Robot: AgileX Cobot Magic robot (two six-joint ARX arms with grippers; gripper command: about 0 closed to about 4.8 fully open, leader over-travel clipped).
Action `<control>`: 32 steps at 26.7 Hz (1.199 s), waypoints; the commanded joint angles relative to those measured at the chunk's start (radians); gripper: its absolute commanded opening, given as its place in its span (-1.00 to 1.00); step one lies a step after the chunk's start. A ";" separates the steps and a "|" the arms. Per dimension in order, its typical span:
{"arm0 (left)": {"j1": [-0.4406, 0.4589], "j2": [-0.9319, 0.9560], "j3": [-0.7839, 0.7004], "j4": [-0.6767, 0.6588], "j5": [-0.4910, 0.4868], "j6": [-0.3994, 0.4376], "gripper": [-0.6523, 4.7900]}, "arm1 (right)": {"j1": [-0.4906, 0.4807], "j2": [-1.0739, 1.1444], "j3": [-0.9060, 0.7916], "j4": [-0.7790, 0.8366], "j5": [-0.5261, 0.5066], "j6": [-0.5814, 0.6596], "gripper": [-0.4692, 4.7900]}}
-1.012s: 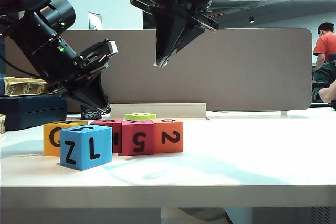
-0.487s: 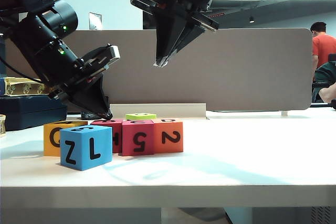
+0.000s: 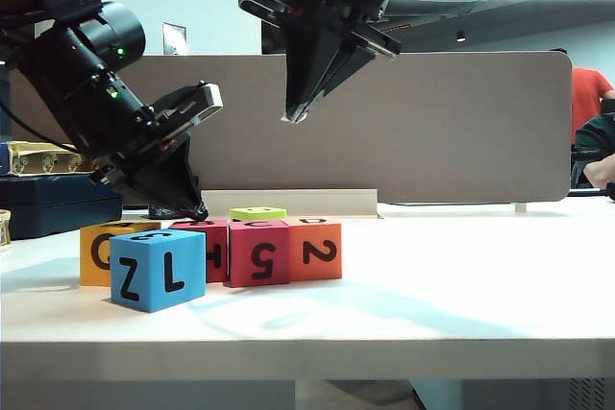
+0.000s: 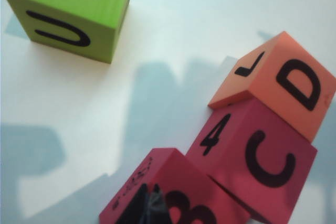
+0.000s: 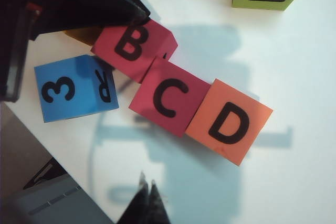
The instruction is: Select the appropriate blocks from the scattered letter blocks on the table and arrange them in a row to spell out "ABCD".
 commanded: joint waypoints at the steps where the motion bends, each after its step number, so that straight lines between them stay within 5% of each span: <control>1: -0.001 -0.003 0.002 -0.041 0.002 0.012 -0.78 | 0.002 -0.007 0.004 0.005 0.002 0.002 -0.84; 9: -0.001 -0.015 0.003 0.033 -0.018 0.007 -0.78 | 0.001 -0.007 0.004 0.005 0.003 0.001 -0.84; 32: 0.000 0.035 0.053 -0.022 -0.060 0.020 -0.78 | 0.000 -0.007 0.004 0.021 0.019 0.001 -0.84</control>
